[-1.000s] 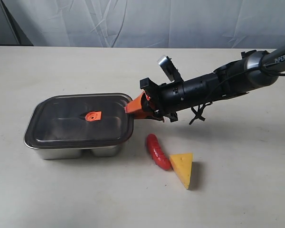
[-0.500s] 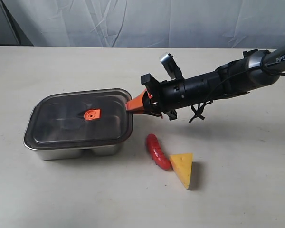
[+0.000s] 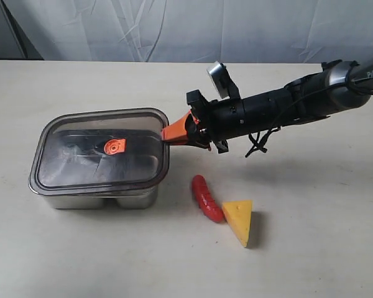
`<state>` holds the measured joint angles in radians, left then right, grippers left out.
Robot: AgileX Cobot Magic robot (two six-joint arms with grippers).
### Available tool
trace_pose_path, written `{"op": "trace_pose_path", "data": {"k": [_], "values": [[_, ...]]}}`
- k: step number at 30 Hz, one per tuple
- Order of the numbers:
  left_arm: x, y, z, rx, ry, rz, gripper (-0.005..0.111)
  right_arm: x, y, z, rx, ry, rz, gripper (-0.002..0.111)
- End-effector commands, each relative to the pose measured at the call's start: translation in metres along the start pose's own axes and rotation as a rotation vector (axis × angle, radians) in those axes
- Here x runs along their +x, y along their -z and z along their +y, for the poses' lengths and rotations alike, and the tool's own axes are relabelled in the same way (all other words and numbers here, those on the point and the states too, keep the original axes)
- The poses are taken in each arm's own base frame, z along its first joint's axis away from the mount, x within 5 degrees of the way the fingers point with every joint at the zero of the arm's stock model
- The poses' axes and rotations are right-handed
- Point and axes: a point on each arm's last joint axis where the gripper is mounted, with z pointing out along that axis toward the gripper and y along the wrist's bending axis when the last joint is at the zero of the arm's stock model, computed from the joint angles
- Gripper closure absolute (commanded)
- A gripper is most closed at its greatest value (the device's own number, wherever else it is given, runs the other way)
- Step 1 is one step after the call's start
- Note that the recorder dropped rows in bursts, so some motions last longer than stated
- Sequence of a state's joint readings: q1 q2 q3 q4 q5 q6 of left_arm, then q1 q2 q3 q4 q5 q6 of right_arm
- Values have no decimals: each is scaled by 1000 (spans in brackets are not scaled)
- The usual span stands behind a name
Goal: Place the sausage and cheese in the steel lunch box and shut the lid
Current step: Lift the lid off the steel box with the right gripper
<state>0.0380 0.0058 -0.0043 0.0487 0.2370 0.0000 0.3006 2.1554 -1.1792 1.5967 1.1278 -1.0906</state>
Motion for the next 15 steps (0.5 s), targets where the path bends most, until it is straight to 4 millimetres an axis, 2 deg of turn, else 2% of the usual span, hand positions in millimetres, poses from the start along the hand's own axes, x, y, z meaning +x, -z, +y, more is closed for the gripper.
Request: {"op": "trace_pose_path", "data": {"k": [1,9,12,15], "values": [[1,0,0,-2,1,-1,106,-6,15,11,-40,45,-17,109],[1,0,0,-2,1,-1,106,-25,48,25,-113,63,-163,109],[1,0,0,-2,1,-1,106,-39,79,36,-101,118,-295,109],[1,0,0,-2,1,-1,106,-52,114,42,66,190,-442,109]]}}
